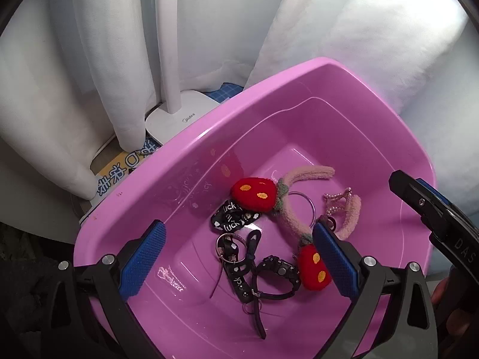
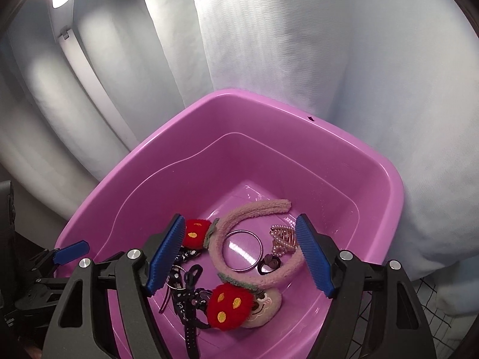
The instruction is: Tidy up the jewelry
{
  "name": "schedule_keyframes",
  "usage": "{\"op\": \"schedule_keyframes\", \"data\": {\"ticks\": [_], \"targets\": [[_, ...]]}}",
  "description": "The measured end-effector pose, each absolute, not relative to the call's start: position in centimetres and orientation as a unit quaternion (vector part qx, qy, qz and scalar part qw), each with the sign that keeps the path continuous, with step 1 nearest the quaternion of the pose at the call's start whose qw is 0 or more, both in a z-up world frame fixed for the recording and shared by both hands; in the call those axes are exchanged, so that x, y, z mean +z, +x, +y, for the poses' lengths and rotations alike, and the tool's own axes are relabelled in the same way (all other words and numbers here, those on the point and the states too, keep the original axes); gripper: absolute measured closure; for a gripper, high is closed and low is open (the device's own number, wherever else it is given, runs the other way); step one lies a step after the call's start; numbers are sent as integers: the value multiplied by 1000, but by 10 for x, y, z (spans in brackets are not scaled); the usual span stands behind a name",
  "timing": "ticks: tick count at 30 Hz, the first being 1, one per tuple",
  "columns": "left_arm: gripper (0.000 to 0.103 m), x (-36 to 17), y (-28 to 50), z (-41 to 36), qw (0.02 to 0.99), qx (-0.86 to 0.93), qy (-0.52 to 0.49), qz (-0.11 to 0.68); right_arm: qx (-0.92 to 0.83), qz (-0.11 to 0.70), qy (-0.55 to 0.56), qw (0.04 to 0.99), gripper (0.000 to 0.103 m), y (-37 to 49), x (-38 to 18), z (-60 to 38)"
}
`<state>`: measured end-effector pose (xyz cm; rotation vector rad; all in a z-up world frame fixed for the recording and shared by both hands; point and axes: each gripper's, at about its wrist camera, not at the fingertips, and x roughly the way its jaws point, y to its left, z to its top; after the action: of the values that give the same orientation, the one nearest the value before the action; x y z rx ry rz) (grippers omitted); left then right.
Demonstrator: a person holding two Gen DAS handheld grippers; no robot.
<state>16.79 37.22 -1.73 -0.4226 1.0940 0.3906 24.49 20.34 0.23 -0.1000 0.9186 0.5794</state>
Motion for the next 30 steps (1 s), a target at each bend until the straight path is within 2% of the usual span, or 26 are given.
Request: {"op": "schedule_keyframes", "data": {"ticks": [30], "targets": [[6, -5, 164, 374, 819, 220, -170, 502, 281, 428, -44, 858, 31, 239, 8, 197]]}}
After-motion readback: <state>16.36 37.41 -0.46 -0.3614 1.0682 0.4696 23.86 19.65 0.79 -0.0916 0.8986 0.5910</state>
